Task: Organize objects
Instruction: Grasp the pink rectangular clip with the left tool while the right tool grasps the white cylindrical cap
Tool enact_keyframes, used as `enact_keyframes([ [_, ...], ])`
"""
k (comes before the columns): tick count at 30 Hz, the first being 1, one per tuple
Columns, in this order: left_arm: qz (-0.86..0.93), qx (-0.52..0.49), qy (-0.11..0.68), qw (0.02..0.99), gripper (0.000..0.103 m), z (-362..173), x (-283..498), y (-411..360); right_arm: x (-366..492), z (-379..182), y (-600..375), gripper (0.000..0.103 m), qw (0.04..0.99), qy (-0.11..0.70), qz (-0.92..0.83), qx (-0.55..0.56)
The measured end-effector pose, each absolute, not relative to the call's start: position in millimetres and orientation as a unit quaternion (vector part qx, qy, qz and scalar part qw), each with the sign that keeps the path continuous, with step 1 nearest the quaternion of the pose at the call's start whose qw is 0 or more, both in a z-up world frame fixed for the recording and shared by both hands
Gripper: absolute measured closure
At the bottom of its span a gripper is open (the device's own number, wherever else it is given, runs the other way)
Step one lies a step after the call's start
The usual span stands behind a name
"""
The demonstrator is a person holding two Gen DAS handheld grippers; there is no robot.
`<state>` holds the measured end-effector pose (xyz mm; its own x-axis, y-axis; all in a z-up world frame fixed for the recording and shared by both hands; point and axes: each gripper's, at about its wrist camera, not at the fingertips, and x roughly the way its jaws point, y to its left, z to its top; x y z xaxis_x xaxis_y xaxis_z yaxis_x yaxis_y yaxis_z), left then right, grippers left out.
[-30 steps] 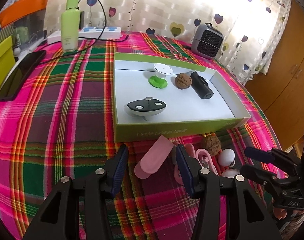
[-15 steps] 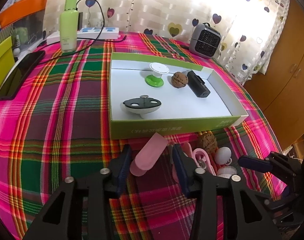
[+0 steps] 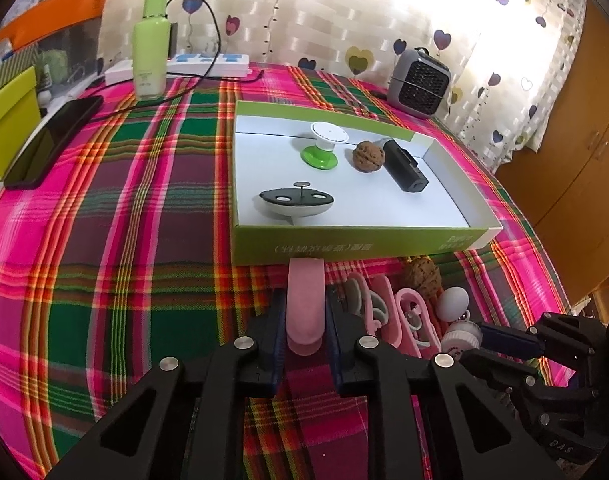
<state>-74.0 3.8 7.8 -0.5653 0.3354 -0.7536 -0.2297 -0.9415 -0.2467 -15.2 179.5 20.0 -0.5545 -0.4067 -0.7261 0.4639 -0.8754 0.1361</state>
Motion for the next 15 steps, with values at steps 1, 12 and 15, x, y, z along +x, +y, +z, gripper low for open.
enact_keyframes([
  [1,0.883,-0.438,-0.061,0.159,0.087,8.0,-73.3,3.1,-14.7,20.4,180.7,0.083,0.246,0.033,-0.881,0.402],
  [12,0.876,-0.448,-0.060,0.167,0.087,9.0,-53.2,1.6,-6.7,23.8,188.5,0.083,0.236,0.031,-0.883,0.404],
  [15,0.876,-0.450,-0.050,0.166,0.087,7.7,-50.1,4.9,-2.9,23.9,190.5,0.083,0.219,0.047,-0.887,0.404],
])
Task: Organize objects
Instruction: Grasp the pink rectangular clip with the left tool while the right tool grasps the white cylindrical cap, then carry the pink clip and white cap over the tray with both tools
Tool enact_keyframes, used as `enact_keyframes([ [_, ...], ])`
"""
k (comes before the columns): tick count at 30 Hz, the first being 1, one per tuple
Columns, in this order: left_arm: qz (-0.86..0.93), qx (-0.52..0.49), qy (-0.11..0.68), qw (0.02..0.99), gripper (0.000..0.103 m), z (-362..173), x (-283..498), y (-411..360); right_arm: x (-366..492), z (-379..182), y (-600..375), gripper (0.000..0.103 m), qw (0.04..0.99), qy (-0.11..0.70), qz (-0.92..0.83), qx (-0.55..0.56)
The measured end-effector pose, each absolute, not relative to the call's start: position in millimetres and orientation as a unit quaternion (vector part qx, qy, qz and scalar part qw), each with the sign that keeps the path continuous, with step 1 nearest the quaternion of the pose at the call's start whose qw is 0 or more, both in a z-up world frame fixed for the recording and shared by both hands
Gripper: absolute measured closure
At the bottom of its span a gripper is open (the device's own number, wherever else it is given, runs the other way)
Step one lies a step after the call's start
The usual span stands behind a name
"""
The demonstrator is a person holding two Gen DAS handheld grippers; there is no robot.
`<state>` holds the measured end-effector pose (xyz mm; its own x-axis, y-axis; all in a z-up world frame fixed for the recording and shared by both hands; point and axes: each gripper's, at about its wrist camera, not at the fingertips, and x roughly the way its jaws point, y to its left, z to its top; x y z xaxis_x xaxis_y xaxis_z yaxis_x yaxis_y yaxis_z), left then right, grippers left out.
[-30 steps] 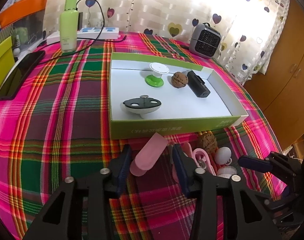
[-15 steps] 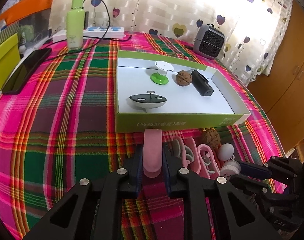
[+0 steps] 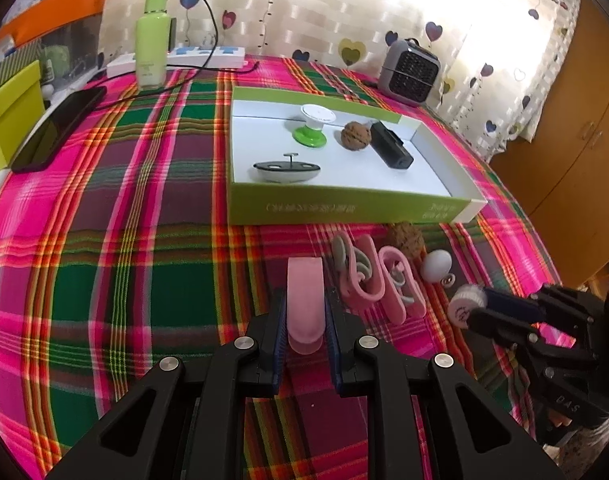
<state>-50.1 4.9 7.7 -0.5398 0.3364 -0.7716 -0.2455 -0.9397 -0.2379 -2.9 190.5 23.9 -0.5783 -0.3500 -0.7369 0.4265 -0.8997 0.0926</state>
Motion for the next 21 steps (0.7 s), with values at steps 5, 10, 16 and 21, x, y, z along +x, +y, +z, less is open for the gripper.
enact_keyframes([
  [5,0.877,-0.449,-0.047,0.164,0.086,7.5,-51.4,6.9,-2.5,22.4,194.3,0.083,0.201,0.055,-0.889,0.407],
  [10,0.877,-0.449,-0.045,0.162,0.077,7.4,-53.0,7.0,-4.4,21.0,195.2,0.083,0.199,0.053,-0.890,0.408],
  [16,0.879,-0.447,-0.037,0.161,0.069,8.5,-57.5,10.0,-10.4,15.7,194.6,0.083,0.197,0.043,-0.886,0.419],
  [21,0.883,-0.443,-0.023,0.155,0.069,9.3,-60.3,14.6,-14.7,13.7,190.2,0.082,0.191,0.047,-0.885,0.423],
])
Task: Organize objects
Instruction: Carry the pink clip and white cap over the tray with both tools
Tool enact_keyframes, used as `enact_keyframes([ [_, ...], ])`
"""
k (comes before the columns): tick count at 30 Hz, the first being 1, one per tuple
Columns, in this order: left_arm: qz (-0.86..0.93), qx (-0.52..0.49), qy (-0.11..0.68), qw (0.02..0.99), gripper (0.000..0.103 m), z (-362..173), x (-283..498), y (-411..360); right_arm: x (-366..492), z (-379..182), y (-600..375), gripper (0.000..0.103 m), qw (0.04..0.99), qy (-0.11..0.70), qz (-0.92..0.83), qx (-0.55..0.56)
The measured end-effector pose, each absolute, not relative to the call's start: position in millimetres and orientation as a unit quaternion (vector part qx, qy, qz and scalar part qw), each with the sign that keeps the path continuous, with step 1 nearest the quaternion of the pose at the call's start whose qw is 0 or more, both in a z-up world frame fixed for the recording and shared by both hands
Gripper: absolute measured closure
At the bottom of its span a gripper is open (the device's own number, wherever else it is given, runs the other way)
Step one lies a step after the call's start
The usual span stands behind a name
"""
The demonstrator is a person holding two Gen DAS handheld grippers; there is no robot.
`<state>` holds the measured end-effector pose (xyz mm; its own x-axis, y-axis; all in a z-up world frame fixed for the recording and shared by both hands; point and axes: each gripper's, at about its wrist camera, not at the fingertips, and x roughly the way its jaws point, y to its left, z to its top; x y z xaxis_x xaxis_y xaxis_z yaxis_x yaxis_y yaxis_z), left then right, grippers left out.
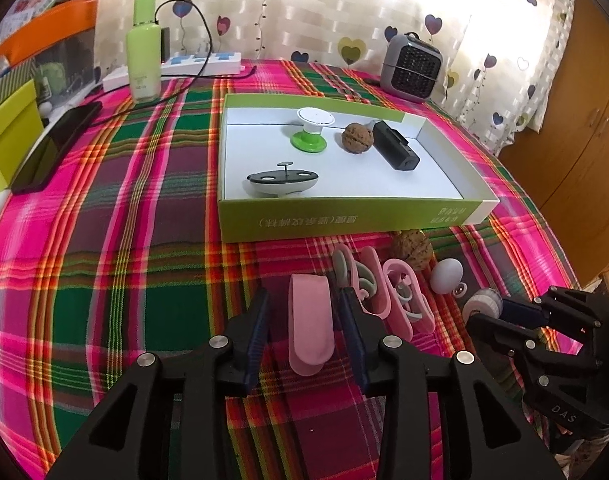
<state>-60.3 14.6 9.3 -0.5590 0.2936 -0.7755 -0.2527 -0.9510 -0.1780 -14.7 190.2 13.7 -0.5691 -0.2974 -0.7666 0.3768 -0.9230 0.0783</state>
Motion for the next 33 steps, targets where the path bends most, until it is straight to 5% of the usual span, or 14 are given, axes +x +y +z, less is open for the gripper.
enact_keyframes([
  [10,0.886,-0.439,-0.017,0.148,0.070,8.8,-58.8,17.4,-19.6,12.3,191.6,0.082,0.186,0.035,-0.883,0.429],
  [18,0.889,-0.439,-0.014,0.131,0.087,9.0,-61.8,13.1,-19.6,12.9,191.5,0.082,0.185,0.033,-0.885,0.426],
  [33,0.889,-0.437,-0.018,0.132,0.087,11.0,-59.1,12.9,-18.1,18.1,193.3,0.083,0.185,0.026,-0.891,0.415],
])
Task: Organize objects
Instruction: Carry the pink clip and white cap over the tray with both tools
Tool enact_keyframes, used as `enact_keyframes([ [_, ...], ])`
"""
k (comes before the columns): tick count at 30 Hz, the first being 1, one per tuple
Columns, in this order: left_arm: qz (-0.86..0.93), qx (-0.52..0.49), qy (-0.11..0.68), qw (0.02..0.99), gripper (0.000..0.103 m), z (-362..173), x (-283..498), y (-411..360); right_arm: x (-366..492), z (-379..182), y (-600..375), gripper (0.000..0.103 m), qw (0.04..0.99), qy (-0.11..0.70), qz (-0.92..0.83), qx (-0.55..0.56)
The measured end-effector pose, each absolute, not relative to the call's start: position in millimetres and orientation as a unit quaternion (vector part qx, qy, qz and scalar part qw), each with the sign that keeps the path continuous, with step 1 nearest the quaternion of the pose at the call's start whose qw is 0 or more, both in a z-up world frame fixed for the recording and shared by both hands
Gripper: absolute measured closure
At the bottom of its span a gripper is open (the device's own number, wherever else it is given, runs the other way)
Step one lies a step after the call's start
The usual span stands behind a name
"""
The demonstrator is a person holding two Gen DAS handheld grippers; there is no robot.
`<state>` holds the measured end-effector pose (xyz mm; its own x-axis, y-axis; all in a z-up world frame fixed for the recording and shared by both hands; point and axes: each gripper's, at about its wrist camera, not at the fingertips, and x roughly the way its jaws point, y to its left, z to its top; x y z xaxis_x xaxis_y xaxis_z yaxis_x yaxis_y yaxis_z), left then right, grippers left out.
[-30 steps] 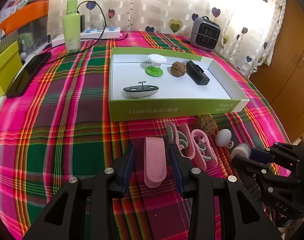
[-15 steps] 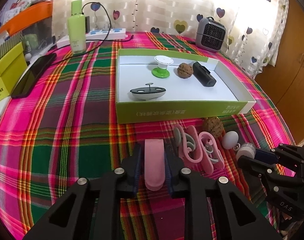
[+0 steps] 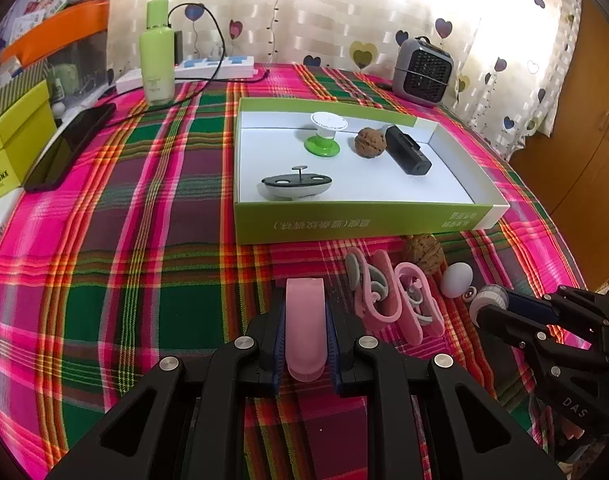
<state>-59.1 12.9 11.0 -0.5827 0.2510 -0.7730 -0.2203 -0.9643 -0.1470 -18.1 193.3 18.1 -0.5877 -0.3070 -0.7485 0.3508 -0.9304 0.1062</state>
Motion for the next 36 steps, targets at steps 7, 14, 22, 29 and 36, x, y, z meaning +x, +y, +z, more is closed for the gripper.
enact_keyframes([
  [7,0.895,-0.427,-0.017,0.132,0.087,21.3,-53.8,14.3,-18.1,25.8,196.3,0.083,0.187,0.018,-0.895,0.405],
  [14,0.898,-0.418,-0.016,0.135,0.087,30.7,-51.5,17.6,-20.7,33.2,195.6,0.083,0.194,0.015,-0.897,0.397],
  [22,0.901,-0.411,-0.016,0.138,0.087,38.8,-54.2,21.0,-27.0,42.1,196.6,0.083,0.191,0.011,-0.902,0.387],
  [29,0.904,-0.404,-0.015,0.143,0.087,44.8,-62.0,24.5,-37.4,49.3,196.1,0.083,0.191,0.007,-0.906,0.377],
  [36,0.906,-0.398,-0.014,0.145,0.087,49.9,-73.3,27.0,-50.7,50.9,195.3,0.083,0.192,0.004,-0.906,0.377],
])
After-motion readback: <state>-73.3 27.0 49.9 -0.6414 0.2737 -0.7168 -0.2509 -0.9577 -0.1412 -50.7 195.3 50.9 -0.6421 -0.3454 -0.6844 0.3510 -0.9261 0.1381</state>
